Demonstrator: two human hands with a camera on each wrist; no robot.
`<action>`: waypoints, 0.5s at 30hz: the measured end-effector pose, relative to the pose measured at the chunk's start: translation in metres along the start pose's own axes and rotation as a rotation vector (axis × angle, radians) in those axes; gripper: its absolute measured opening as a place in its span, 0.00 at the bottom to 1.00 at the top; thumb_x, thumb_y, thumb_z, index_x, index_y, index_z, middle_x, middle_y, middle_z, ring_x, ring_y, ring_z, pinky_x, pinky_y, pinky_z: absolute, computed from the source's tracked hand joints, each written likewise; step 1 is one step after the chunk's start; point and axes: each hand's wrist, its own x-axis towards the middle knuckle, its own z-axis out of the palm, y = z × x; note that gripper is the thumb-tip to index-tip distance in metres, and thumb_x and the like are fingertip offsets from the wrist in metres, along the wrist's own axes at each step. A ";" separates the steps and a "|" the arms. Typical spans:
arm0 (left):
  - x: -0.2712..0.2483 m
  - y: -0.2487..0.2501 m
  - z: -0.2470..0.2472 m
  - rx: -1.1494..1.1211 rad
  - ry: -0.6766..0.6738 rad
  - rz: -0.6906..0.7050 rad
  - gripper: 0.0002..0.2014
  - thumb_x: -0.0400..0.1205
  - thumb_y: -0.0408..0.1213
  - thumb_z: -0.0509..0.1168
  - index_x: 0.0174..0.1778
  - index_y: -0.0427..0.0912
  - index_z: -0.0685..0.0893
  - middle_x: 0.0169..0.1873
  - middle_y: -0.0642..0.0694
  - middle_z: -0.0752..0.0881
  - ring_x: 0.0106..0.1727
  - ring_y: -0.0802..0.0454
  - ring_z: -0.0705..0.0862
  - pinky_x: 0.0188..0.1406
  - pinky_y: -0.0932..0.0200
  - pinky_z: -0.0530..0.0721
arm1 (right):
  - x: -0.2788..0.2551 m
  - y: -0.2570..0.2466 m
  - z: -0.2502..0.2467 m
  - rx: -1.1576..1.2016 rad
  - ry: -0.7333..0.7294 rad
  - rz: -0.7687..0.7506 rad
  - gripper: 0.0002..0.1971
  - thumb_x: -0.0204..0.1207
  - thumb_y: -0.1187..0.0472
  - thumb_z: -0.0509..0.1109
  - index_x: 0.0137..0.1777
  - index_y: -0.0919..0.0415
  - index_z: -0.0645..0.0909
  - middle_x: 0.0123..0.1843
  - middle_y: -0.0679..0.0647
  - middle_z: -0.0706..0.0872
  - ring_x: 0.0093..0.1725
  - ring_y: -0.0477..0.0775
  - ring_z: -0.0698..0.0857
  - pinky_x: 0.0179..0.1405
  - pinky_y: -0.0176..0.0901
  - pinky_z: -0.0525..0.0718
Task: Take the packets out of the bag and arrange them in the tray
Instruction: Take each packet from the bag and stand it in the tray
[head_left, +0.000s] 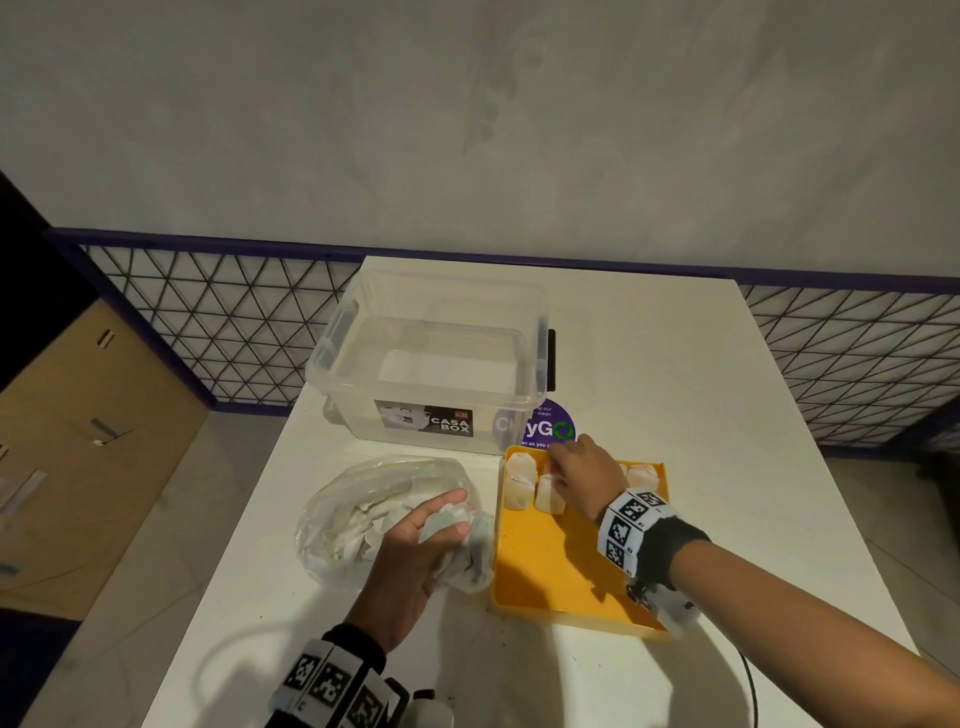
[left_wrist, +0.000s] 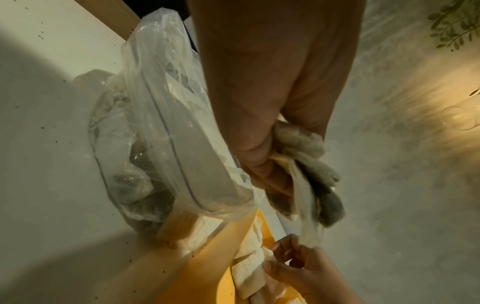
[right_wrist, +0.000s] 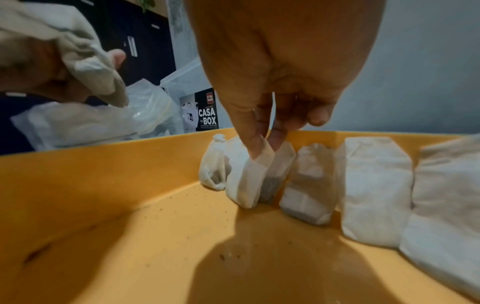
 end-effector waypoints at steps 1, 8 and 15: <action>0.001 0.000 0.001 0.004 -0.005 0.006 0.20 0.72 0.38 0.69 0.61 0.49 0.82 0.57 0.43 0.86 0.54 0.50 0.87 0.55 0.50 0.86 | 0.000 0.000 0.000 -0.033 0.003 -0.011 0.14 0.80 0.61 0.61 0.65 0.61 0.72 0.65 0.59 0.79 0.65 0.58 0.73 0.59 0.44 0.74; 0.000 0.001 0.004 -0.033 0.029 0.058 0.14 0.80 0.30 0.66 0.59 0.50 0.82 0.58 0.48 0.82 0.52 0.57 0.84 0.38 0.71 0.83 | -0.013 -0.015 -0.020 0.074 0.174 -0.115 0.15 0.80 0.60 0.61 0.65 0.59 0.72 0.63 0.54 0.77 0.62 0.54 0.73 0.58 0.39 0.70; 0.004 0.000 0.001 -0.172 0.087 0.020 0.16 0.82 0.26 0.62 0.63 0.48 0.82 0.48 0.48 0.92 0.45 0.52 0.91 0.36 0.64 0.88 | -0.029 -0.068 -0.045 0.681 -0.164 -0.229 0.16 0.77 0.47 0.66 0.58 0.56 0.76 0.41 0.47 0.79 0.39 0.43 0.76 0.40 0.36 0.75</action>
